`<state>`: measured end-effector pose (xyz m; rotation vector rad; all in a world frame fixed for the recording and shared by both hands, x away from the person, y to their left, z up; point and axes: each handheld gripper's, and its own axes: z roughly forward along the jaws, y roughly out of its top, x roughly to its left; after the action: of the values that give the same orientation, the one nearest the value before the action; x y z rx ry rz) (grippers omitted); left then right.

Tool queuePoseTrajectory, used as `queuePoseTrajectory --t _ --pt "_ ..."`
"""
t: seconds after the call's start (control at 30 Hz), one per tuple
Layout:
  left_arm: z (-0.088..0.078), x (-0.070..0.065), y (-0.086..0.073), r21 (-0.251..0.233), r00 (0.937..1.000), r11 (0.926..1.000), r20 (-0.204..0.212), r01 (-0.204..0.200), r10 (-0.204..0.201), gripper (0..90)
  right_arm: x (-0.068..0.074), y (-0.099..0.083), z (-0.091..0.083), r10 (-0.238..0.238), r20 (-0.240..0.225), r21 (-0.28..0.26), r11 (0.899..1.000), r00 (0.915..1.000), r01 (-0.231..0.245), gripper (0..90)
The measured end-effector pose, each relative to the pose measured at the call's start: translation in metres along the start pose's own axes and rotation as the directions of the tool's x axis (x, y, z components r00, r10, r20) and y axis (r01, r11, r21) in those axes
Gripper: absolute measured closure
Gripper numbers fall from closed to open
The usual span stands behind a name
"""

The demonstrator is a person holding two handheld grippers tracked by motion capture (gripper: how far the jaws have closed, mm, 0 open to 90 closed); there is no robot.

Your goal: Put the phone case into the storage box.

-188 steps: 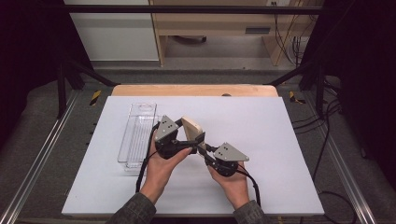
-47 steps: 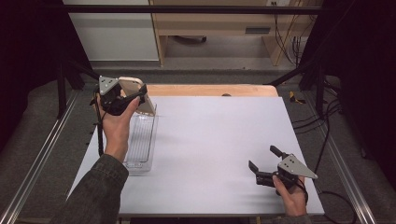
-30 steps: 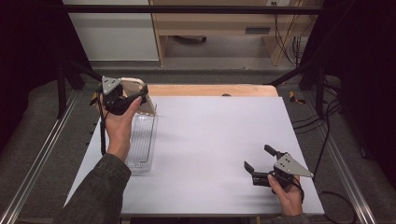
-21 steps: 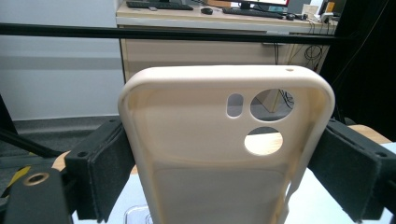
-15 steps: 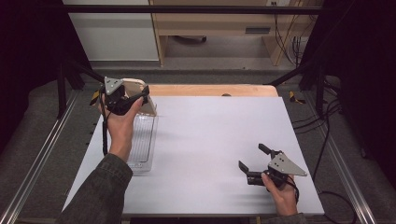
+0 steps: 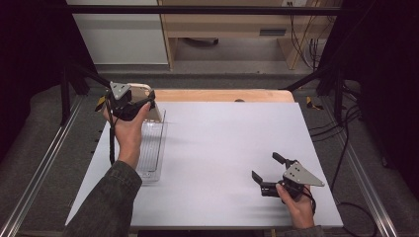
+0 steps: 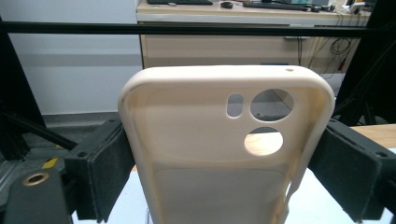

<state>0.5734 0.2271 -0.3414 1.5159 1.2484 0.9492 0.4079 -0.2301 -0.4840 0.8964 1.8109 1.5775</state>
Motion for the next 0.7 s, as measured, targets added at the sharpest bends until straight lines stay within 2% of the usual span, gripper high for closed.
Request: queuePoseTrajectory --t 0.13,0.23,0.33,0.7 --pt "0.007 -0.002 -0.006 0.019 0.9994 0.9993 -0.002 -0.033 0.033 11.0 0.000 0.000 0.000 -0.005 -0.004 0.009 1.000 1.0000 0.005 3.1" --pt "0.011 0.000 -0.010 0.025 0.9998 0.9996 -0.009 -0.017 0.017 11.0 0.000 -0.001 0.001 -0.005 -0.003 0.017 1.000 1.0000 0.005 3.0" --pt "0.015 0.001 -0.012 0.026 0.9991 0.9992 -0.029 -0.029 0.030 11.0 0.000 -0.001 0.001 -0.008 0.002 0.019 1.000 1.0000 0.008 3.0" --pt "0.025 -0.002 -0.021 0.041 0.9986 0.9986 -0.041 -0.032 0.033 11.0 0.000 -0.001 0.001 -0.013 0.005 0.027 1.000 0.9999 0.013 2.9"
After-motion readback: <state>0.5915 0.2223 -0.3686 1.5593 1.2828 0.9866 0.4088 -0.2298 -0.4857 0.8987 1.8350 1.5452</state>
